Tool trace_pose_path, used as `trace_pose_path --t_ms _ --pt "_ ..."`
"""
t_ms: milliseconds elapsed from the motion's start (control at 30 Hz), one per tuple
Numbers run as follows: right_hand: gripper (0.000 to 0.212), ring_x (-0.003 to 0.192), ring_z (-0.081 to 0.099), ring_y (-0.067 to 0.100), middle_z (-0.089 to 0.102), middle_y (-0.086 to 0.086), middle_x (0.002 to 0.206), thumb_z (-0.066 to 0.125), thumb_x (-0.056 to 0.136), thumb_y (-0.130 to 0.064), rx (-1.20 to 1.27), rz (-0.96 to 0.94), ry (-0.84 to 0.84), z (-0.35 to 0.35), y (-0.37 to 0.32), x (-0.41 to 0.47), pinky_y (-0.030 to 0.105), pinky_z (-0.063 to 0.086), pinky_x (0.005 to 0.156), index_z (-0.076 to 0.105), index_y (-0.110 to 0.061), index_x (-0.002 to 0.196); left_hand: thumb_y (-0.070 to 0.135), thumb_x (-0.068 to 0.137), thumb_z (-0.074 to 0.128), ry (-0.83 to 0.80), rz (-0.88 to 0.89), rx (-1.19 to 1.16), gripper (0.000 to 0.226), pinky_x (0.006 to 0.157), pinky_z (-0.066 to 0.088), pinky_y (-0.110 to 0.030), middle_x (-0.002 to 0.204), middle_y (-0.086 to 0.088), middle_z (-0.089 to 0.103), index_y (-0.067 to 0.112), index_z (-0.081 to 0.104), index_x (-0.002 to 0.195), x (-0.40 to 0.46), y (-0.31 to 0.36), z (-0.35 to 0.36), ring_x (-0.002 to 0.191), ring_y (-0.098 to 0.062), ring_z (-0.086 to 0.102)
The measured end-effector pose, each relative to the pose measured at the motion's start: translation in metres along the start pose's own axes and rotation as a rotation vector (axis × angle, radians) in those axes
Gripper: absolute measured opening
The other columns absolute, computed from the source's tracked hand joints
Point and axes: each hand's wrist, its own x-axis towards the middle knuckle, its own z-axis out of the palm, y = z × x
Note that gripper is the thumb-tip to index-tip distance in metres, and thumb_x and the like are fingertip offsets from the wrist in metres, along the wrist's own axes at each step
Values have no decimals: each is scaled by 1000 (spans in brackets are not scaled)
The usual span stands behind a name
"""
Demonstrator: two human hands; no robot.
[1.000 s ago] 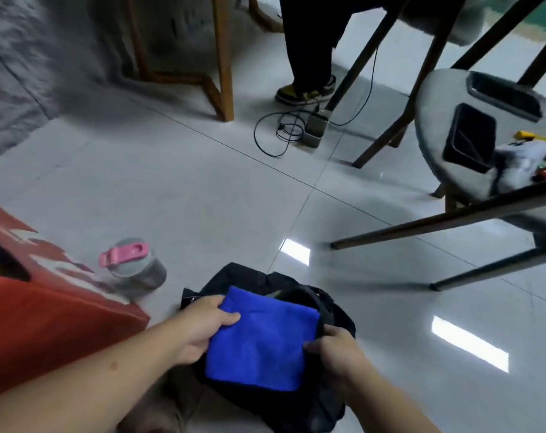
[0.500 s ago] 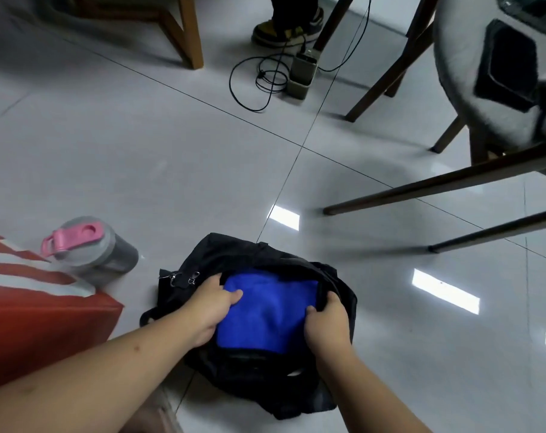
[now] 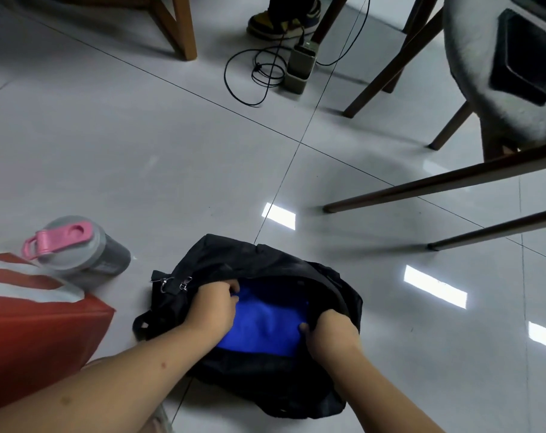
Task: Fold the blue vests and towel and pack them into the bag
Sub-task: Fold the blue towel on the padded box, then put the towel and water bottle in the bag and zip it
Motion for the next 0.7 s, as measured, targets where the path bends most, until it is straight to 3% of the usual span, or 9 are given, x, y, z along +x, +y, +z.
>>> trace_pose_path --t_ms 67,133,200,267,333,533,600,667,700 --pt "36 84 68 29 71 6 85 52 99 -49 -17 -177 171 2 0 -7 33 43 65 56 -19 78 19 89 72 0 116 168 16 68 45 -25 88 -1 65 29 65 99 -6 1 -1 79 -20 59" --pt "32 81 66 27 69 3 82 54 97 -45 22 -513 288 8 -8 -13 35 47 69 58 -20 77 35 72 86 22 320 458 39 72 53 -36 105 -6 66 30 67 105 -15 0 7 91 -27 65" --pt "25 113 63 23 68 2 120 62 92 -35 18 -763 221 18 -17 -6 31 49 98 69 -21 111 45 72 84 -15 492 670 62 94 50 -45 143 -11 51 32 62 128 -20 2 14 127 -30 54" --pt "79 148 31 25 29 6 163 71 88 -33 -141 -719 12 21 -19 9 32 23 124 34 -19 156 48 94 60 -180 480 757 76 122 17 -48 168 -4 9 30 23 158 -15 -5 21 154 -27 11" --pt "106 152 21 26 9 4 168 75 85 -42 -258 -569 -61 22 -15 19 34 19 125 6 -20 162 54 98 50 -252 336 756 85 125 4 -43 169 4 -5 29 -1 161 -11 -9 19 155 -22 -2" --pt "82 137 44 27 44 6 150 66 90 -47 -266 -462 -149 28 -10 33 34 33 115 25 -20 156 60 96 50 -343 201 674 96 125 16 -42 169 5 -7 28 -15 158 -4 -15 22 155 -25 4" --pt "81 138 42 27 42 6 151 66 90 -40 -297 -497 -115 25 -15 33 34 33 115 24 -19 156 49 97 55 -348 208 651 93 120 28 -43 169 1 1 23 -8 160 -10 -7 15 153 -28 15" --pt "80 140 40 25 39 3 154 64 89 -32 -321 -565 -59 12 -26 23 33 33 115 23 -18 157 31 97 59 -285 282 597 70 107 45 -42 158 -5 34 19 24 156 -20 4 -1 139 -30 43" --pt "73 139 43 21 43 0 152 62 90 -30 -282 -617 -27 0 -33 14 31 36 114 32 -20 155 24 95 59 -172 378 543 48 95 52 -41 139 -5 53 20 44 141 -28 9 -13 123 -29 57"
